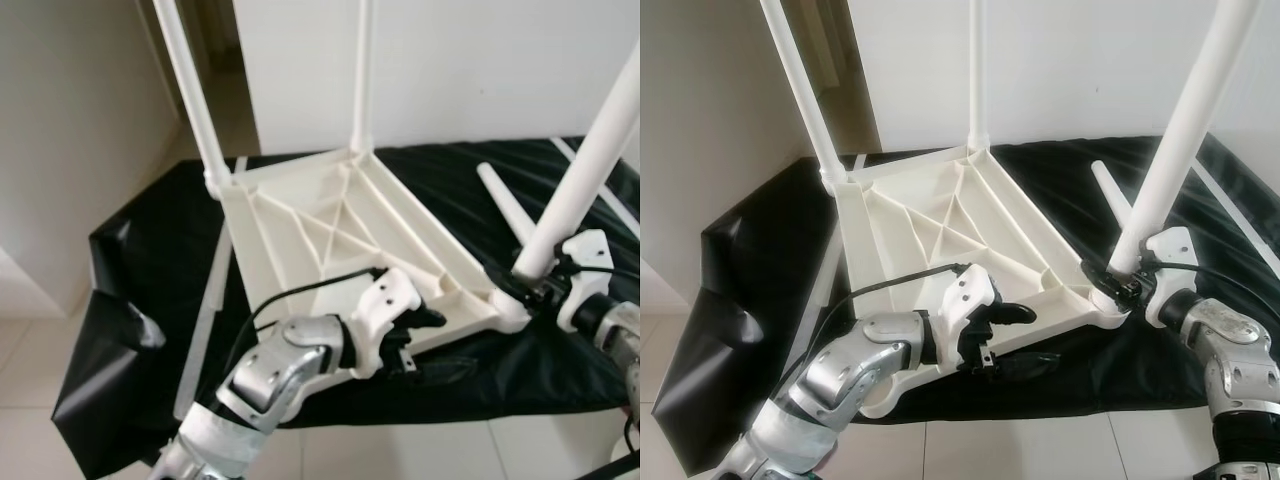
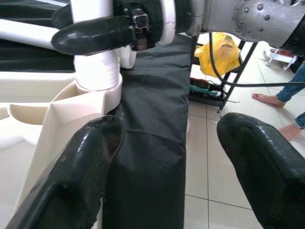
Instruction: Building children table
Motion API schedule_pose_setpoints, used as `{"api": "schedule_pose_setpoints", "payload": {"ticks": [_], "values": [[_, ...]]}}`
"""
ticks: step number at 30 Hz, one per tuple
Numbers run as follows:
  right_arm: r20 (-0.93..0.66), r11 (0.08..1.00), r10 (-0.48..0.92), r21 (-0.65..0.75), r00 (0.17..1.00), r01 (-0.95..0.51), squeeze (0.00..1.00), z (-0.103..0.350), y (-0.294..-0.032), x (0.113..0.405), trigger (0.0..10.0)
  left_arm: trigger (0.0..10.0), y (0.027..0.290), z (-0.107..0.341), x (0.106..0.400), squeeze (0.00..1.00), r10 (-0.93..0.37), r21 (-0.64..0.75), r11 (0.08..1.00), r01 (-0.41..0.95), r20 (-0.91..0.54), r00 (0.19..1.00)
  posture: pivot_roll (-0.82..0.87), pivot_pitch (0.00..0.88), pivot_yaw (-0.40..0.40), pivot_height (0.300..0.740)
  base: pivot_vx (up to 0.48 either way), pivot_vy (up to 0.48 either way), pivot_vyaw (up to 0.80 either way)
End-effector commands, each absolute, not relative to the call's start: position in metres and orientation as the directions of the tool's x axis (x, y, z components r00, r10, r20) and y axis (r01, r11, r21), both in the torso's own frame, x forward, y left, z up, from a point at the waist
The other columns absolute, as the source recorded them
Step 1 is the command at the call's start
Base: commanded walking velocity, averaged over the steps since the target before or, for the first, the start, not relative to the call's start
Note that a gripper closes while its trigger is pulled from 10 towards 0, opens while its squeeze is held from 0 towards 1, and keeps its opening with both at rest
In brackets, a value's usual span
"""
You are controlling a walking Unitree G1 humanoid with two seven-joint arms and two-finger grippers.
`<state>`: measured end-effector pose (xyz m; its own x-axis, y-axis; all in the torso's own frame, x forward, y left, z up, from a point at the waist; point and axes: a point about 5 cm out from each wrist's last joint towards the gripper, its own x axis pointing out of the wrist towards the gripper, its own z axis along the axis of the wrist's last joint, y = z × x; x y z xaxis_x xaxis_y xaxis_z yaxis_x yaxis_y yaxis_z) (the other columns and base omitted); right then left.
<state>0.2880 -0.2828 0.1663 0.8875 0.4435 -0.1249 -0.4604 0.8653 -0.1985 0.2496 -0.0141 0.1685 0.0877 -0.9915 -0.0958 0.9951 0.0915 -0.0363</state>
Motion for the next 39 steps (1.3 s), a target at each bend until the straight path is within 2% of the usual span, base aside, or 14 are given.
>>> {"api": "schedule_pose_setpoints", "payload": {"ticks": [1, 9, 14, 15, 16, 17, 39], "values": [[-0.163, 0.858, 0.463, -0.166, 0.871, -0.487, 0.0, 0.155, -0.282, 0.285, 0.0, 10.0, -0.011, 0.169, 0.264, 0.0, -0.963, -0.007, 0.244, 0.97, -0.117, 0.241, -0.08, 0.0, 0.029, 0.74, 0.0, 0.0, 0.0], [-0.16, 0.867, 0.456, -0.144, 0.876, -0.477, 0.0, 0.148, -0.283, 0.28, 0.0, 10.0, -0.012, 0.166, 0.272, 0.0, -0.943, 0.006, 0.304, 0.953, -0.138, 0.302, -0.09, 0.0, 0.034, 0.74, 0.0, 0.0, 0.0], [-0.155, 0.871, 0.452, -0.133, 0.878, -0.472, 0.0, 0.147, -0.283, 0.279, 0.0, 10.0, -0.011, 0.164, 0.274, 0.0, -0.939, 0.0, 0.314, 0.949, -0.144, 0.311, -0.09, 0.0, 0.032, 0.74, 0.0, 0.0, 0.0], [-0.153, 0.873, 0.45, -0.13, 0.88, -0.469, 0.0, 0.146, -0.283, 0.278, 1.0, 10.0, -0.011, 0.164, 0.275, 0.0, -0.938, -0.001, 0.318, 0.948, -0.147, 0.314, -0.09, 0.0, 0.03, 0.74, 0.0, 0.0, 0.0], [-0.153, 0.873, 0.45, -0.13, 0.88, -0.469, 0.0, 0.146, -0.283, 0.278, 1.0, 10.0, -0.011, 0.164, 0.275, 0.0, -0.938, -0.001, 0.318, 0.948, -0.147, 0.314, -0.09, 0.0, 0.03, 0.74, 0.0, 0.0, 0.0], [-0.147, 0.88, 0.439, -0.127, 0.887, -0.457, 0.0, 0.146, -0.284, 0.277, 10.0, 10.0, -0.01, 0.164, 0.276, 0.0, -0.936, -0.002, 0.322, 0.947, -0.149, 0.318, -0.09, 0.0, 0.028, 0.74, 0.0, 0.0, 0.0], [-0.124, 0.907, 0.404, -0.075, 0.906, -0.414, 0.0, 0.143, -0.281, 0.279, 10.0, 10.0, -0.008, 0.164, 0.277, 0.0, -0.935, -0.002, 0.329, 0.944, -0.143, 0.326, -0.08, 0.0, 0.021, 0.74, 0.0, 0.0, 0.0]]}}
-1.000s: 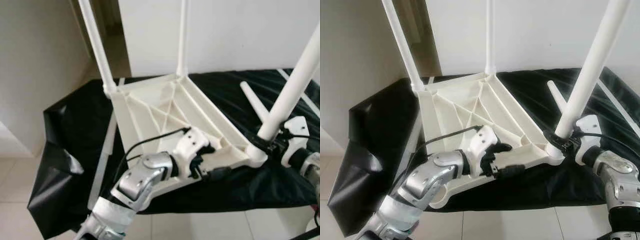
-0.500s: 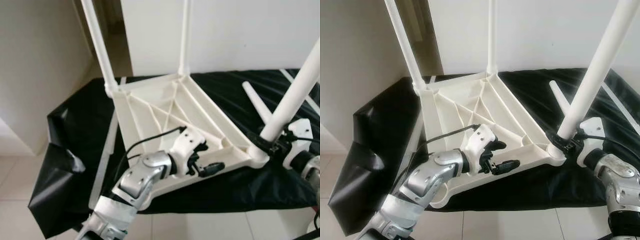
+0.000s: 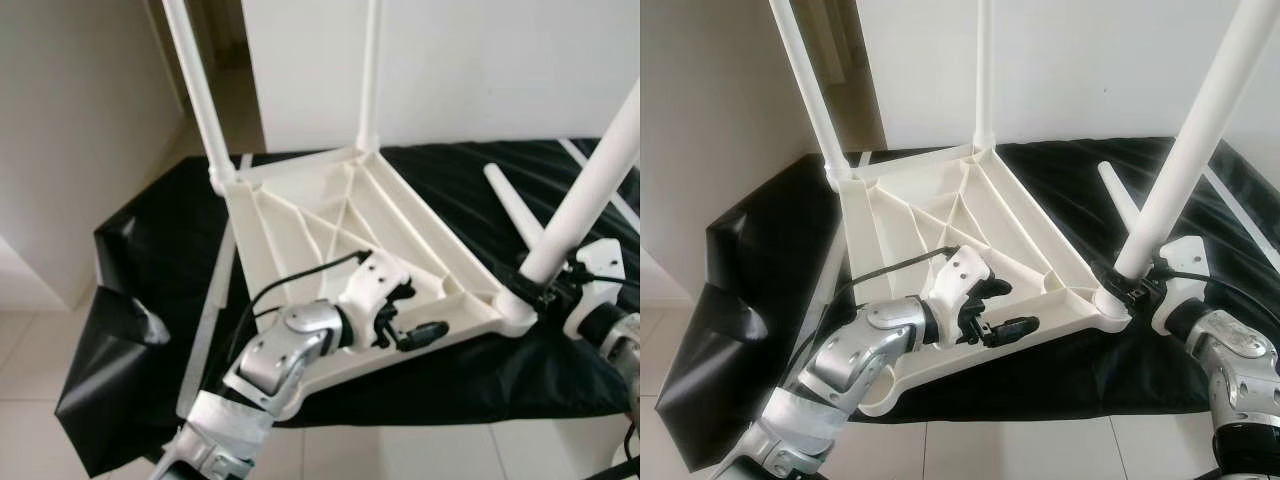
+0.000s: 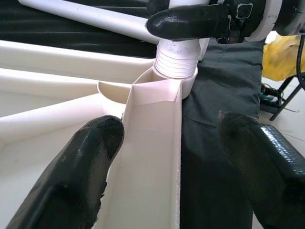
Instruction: Building children table
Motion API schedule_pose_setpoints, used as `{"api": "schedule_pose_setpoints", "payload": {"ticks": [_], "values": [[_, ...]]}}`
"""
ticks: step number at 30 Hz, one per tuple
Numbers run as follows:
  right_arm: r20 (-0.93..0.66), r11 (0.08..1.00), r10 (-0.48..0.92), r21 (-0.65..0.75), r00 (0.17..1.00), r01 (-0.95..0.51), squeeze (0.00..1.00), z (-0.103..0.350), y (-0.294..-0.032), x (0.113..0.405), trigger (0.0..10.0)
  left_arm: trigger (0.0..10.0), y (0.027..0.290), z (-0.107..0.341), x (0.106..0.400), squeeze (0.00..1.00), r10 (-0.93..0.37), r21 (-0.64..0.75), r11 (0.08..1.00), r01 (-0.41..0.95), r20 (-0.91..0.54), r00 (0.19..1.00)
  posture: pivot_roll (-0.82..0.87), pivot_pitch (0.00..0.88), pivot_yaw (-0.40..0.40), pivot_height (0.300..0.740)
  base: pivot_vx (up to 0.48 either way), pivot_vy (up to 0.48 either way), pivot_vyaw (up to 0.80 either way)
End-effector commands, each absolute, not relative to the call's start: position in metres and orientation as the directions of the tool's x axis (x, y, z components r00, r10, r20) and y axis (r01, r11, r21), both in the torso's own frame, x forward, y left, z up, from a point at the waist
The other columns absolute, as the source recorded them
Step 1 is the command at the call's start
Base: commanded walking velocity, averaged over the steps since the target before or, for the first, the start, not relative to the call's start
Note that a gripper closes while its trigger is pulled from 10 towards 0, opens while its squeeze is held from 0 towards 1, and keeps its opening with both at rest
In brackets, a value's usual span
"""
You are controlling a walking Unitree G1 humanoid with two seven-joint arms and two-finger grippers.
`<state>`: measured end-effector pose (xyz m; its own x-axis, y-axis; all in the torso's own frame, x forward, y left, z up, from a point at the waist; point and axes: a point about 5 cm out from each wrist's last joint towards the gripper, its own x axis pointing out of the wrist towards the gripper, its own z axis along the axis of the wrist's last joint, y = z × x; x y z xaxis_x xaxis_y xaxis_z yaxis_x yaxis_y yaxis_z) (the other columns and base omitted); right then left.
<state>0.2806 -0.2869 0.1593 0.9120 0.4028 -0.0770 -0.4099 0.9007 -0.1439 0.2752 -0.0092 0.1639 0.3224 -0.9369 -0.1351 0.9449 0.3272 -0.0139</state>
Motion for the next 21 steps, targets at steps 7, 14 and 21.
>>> {"api": "schedule_pose_setpoints", "payload": {"ticks": [7, 14, 21], "values": [[-0.078, 0.95, 0.306, -0.046, 0.949, -0.31, 0.0, 0.146, -0.276, 0.278, 10.0, 10.0, -0.007, 0.163, 0.277, 0.0, -0.935, -0.007, 0.329, 0.944, -0.14, 0.324, -0.08, 0.0, 0.01, 0.74, 0.0, 0.0, 0.0], [-0.054, 0.973, 0.22, -0.062, 0.974, -0.223, 0.0, 0.144, -0.269, 0.277, 10.0, 10.0, -0.006, 0.164, 0.277, 0.0, -0.935, -0.011, 0.332, 0.943, -0.136, 0.327, -0.07, 0.0, 0.007, 0.74, 0.0, 0.0, 0.0], [-0.053, 0.999, 0.034, -0.038, 0.998, -0.036, 0.0, 0.143, -0.257, 0.278, 10.0, 10.0, -0.001, 0.164, 0.28, 0.0, -0.932, -0.012, 0.341, 0.94, -0.136, 0.337, -0.07, 0.0, 0.009, 0.74, 0.0, 0.0, 0.0]]}}
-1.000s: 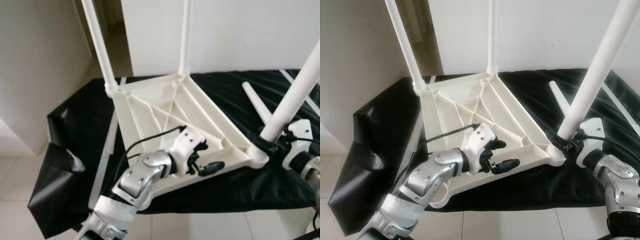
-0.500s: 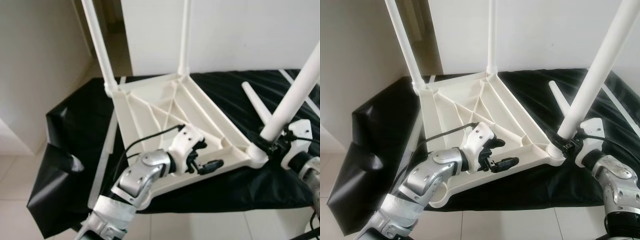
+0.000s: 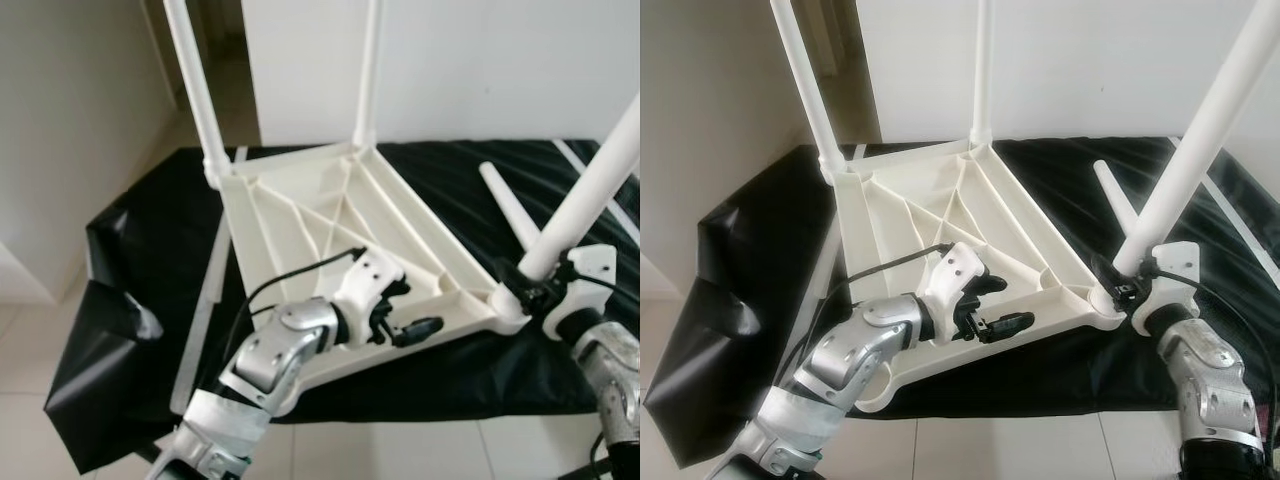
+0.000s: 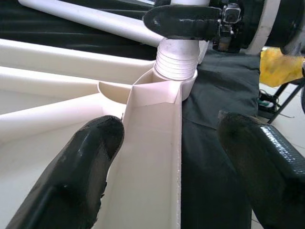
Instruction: Building children table
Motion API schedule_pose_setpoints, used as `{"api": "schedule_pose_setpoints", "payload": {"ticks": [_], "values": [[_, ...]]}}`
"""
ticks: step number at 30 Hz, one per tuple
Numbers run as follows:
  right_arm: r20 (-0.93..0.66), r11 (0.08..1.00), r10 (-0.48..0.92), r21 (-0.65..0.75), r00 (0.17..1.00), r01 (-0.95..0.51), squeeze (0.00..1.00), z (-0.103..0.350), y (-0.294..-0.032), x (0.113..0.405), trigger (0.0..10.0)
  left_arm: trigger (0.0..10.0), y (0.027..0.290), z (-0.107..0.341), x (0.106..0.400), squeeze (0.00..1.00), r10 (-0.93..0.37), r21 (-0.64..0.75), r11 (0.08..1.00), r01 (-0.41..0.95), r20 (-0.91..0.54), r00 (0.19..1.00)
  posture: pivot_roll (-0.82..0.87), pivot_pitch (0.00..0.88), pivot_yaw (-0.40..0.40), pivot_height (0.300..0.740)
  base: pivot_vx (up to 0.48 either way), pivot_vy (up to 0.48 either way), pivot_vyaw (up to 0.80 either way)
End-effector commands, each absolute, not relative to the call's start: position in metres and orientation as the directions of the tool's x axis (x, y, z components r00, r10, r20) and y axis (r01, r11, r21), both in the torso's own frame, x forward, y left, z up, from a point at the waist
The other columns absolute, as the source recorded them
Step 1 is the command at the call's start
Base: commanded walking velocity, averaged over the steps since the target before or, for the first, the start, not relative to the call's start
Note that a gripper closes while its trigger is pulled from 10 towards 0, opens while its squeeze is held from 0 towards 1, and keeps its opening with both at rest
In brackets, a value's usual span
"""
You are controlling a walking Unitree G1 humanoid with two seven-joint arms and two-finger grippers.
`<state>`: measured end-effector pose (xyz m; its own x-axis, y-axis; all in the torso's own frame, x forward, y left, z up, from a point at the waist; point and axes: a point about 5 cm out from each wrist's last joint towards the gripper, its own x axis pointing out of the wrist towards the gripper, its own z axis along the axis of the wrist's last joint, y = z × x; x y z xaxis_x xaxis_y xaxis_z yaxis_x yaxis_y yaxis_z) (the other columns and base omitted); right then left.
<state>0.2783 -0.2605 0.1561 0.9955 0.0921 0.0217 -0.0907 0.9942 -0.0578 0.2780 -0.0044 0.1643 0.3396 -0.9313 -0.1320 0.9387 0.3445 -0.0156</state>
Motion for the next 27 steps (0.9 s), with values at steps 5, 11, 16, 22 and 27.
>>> {"api": "schedule_pose_setpoints", "payload": {"ticks": [5, 11, 16, 22, 27], "values": [[-0.048, 0.992, -0.126, 0.013, 0.991, 0.127, 0.0, 0.146, -0.233, 0.279, 10.0, 10.0, 0.003, 0.166, 0.286, 0.0, -0.926, -0.009, 0.358, 0.934, -0.133, 0.353, -0.08, 0.0, 0.011, 0.74, 0.0, 0.0, 0.0], [-0.056, 0.963, -0.249, 0.092, 0.967, 0.253, 0.0, 0.144, -0.213, 0.28, 10.0, 10.0, 0.003, 0.166, 0.286, 0.0, -0.927, -0.013, 0.356, 0.934, -0.13, 0.351, -0.09, 0.0, 0.013, 0.74, 0.0, 0.0, 0.0], [-0.075, 0.928, -0.342, 0.132, 0.937, 0.349, 0.0, 0.142, -0.194, 0.279, 10.0, 10.0, 0.002, 0.166, 0.286, 0.0, -0.929, -0.01, 0.352, 0.936, -0.129, 0.347, -0.08, 0.0, 0.012, 0.74, 0.0, 0.0, 0.0], [-0.112, 0.896, -0.383, 0.197, 0.917, 0.398, 0.0, 0.137, -0.179, 0.276, 10.0, 10.0, 0.001, 0.168, 0.286, 0.0, -0.932, -0.015, 0.345, 0.938, -0.121, 0.341, -0.09, 0.0, 0.018, 0.74, 0.0, 0.0, 0.0], [-0.087, 0.901, -0.384, 0.184, 0.919, 0.394, 0.53, 0.146, -0.184, 0.277, 10.0, 10.0, 0.001, 0.168, 0.286, 0.0, -0.934, -0.013, 0.341, 0.94, -0.123, 0.337, -0.09, 0.0, 0.02, 0.74, 0.0, 0.0, 0.0]]}}
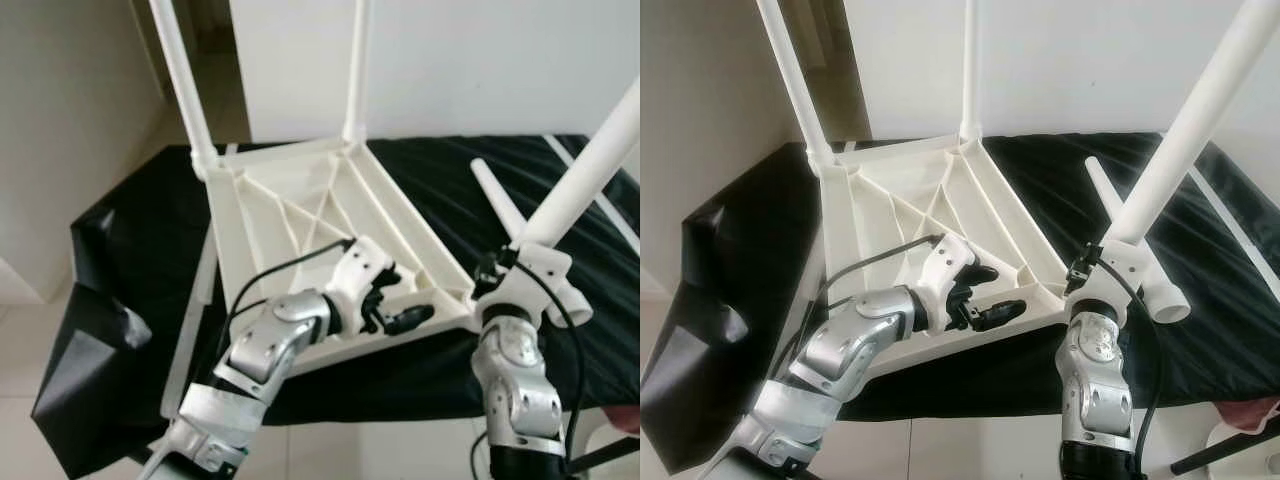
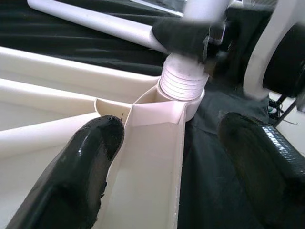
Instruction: Building children table
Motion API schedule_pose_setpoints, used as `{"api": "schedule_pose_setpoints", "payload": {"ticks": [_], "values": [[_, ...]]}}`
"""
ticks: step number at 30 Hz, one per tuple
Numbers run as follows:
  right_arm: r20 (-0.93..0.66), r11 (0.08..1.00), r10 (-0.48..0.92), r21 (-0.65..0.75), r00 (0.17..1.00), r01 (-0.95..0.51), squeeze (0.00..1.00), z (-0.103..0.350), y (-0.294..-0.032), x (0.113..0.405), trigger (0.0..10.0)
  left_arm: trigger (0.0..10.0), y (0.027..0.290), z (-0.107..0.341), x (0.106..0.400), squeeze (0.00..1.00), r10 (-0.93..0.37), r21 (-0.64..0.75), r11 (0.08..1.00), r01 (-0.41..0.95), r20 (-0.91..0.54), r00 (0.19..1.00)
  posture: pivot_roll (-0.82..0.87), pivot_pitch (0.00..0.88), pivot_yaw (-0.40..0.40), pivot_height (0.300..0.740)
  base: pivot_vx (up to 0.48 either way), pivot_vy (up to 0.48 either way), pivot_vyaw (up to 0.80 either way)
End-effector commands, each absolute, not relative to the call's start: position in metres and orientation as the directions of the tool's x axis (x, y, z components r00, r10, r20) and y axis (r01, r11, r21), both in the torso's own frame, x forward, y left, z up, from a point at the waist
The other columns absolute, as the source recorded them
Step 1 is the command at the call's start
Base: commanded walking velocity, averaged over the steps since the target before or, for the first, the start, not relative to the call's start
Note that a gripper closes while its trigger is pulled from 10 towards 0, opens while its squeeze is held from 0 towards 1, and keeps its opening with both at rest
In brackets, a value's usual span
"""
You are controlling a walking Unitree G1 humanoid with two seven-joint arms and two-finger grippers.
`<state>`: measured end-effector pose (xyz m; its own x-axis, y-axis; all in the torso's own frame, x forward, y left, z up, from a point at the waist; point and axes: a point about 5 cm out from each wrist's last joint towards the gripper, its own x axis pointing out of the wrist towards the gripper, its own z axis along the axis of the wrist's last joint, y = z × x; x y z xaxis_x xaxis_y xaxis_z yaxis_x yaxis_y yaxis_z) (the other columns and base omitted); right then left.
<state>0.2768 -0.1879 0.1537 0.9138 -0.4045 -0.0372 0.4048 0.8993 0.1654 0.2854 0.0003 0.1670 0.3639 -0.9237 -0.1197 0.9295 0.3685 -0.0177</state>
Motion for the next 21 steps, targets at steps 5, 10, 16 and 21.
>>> {"api": "schedule_pose_setpoints", "payload": {"ticks": [5, 10, 16, 21], "values": [[-0.046, 0.933, -0.313, 0.172, 0.949, 0.316, 1.0, 0.154, -0.19, 0.28, 10.0, 10.0, -0.002, 0.17, 0.286, 0.0, -0.937, -0.013, 0.334, 0.943, -0.117, 0.33, -0.09, 0.0, 0.017, 0.74, 0.0, 0.0, 0.0], [-0.019, 0.97, -0.215, 0.113, 0.976, 0.216, 0.0, 0.16, -0.2, 0.283, 10.0, 10.0, -0.002, 0.169, 0.285, 0.0, -0.937, -0.015, 0.333, 0.943, -0.115, 0.329, -0.09, 0.0, 0.019, 0.74, 0.0, 0.0, 0.0], [-0.025, 0.991, -0.11, 0.08, 0.994, 0.111, 0.0, 0.161, -0.209, 0.283, 10.0, 10.0, -0.003, 0.169, 0.283, 0.0, -0.939, -0.017, 0.328, 0.945, -0.117, 0.323, -0.09, 0.0, 0.018, 0.74, 0.0, 0.0, 0.0], [-0.04, 0.998, 0.067, -0.007, 0.997, -0.067, 0.0, 0.16, -0.217, 0.278, 10.0, 10.0, -0.005, 0.163, 0.275, 0.0, -0.947, -0.001, 0.289, 0.957, -0.143, 0.286, -0.08, 0.0, 0.02, 0.74, 0.0, 0.0, 0.0]]}}
